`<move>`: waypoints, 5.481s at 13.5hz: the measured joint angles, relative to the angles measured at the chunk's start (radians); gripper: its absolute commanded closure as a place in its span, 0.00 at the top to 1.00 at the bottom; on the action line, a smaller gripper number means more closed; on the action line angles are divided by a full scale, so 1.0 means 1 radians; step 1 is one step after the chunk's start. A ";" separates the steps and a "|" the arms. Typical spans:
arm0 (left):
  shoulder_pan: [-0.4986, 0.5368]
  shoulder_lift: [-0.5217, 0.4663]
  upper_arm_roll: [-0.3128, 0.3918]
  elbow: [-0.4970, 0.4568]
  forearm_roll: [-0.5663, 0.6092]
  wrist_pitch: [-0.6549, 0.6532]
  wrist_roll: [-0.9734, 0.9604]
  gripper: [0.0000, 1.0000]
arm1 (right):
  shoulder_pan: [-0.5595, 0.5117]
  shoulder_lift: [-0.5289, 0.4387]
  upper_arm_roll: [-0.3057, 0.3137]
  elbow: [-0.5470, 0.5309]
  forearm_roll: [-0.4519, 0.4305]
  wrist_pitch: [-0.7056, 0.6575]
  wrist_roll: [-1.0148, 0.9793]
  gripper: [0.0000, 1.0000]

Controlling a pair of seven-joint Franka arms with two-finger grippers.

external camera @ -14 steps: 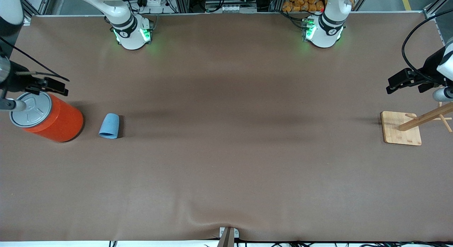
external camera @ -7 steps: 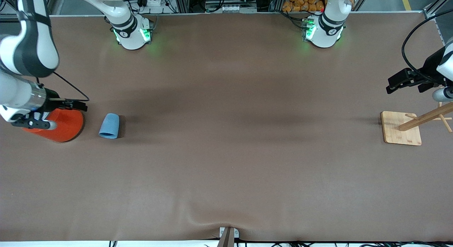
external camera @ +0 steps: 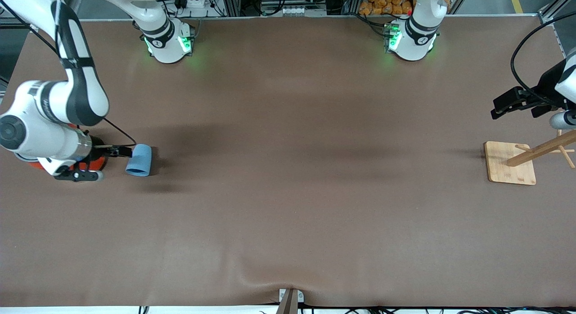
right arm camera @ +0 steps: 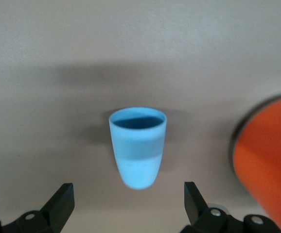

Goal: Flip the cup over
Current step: 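Lower the right gripper over the blue cup and grasp its rim, then lift the blue cup with the right gripper and carry it toward the table middle, then set the blue cup on its side and open the right gripper, then withdraw the right gripper while the left gripper reaches the cup's base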

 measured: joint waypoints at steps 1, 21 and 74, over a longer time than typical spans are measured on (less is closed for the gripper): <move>0.000 0.000 0.000 -0.001 0.000 0.000 0.000 1.00 | -0.002 0.024 -0.001 -0.001 0.000 0.029 -0.037 1.00; 0.000 0.000 0.000 -0.002 -0.001 0.000 0.000 1.00 | -0.013 0.235 -0.003 -0.011 0.000 0.146 -0.198 0.57; -0.090 0.345 -0.028 -0.019 -0.694 0.097 0.000 1.00 | 0.393 0.163 -0.033 0.535 -0.202 -0.277 -0.194 1.00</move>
